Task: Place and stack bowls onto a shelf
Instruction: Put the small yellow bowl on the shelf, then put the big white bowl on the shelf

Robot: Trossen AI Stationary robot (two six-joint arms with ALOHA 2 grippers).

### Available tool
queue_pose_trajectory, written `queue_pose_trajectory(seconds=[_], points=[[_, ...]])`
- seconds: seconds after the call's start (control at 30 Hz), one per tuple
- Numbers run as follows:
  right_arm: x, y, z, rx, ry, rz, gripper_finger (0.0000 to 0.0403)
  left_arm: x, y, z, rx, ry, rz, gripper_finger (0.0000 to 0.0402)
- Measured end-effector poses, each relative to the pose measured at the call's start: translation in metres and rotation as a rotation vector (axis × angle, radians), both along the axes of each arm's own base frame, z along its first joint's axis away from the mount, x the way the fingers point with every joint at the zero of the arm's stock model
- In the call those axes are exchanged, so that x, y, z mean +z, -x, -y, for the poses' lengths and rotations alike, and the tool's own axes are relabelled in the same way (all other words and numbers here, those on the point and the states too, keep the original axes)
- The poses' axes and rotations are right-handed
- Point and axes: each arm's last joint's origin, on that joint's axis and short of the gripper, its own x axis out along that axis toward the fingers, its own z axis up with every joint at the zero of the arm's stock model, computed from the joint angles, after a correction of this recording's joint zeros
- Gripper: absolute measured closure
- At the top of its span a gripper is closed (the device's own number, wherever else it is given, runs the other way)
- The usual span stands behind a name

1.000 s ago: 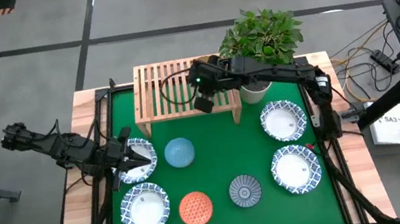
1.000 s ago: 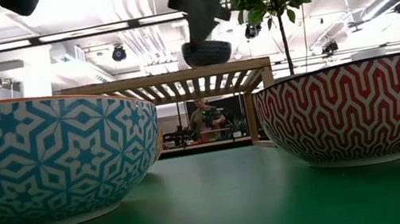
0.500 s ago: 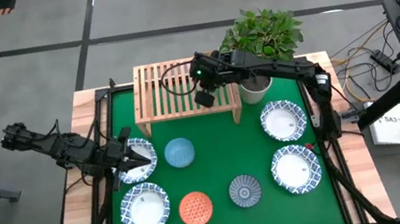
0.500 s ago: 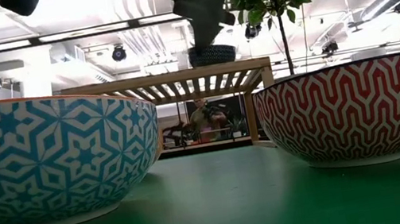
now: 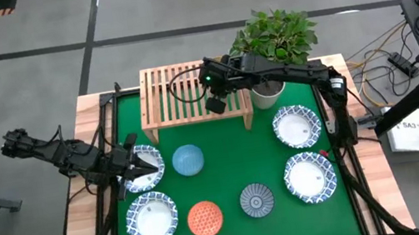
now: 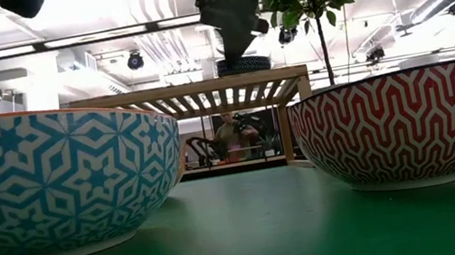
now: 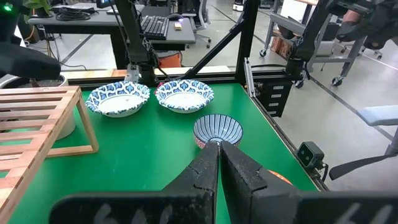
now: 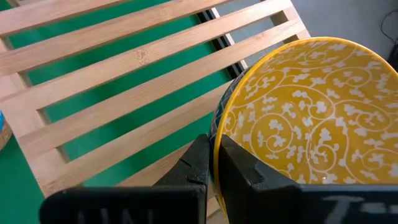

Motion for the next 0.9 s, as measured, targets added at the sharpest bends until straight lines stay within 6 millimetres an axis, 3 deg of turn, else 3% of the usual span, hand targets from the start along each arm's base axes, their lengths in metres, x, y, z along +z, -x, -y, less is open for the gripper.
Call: queue_pose_trajectory(seconds=[0.2, 0.67, 0.8, 0.9], points=[[0.000, -0.001, 0.000, 0.018, 0.013, -0.004, 0.0385, 0.000, 0.000, 0.000, 0.000, 0.000, 0.000, 0.0402], [0.010, -0.006, -0.001, 0.058, 0.062, 0.056, 0.0295, 0.000, 0.000, 0.000, 0.000, -0.003, 0.002, 0.0402], [0.023, -0.009, -0.015, 0.101, 0.064, 0.101, 0.0297, 0.000, 0.000, 0.000, -0.002, -0.009, 0.003, 0.0402], [0.029, -0.013, -0.041, 0.224, 0.004, 0.138, 0.0305, 0.000, 0.000, 0.000, -0.002, -0.009, 0.003, 0.0402]])
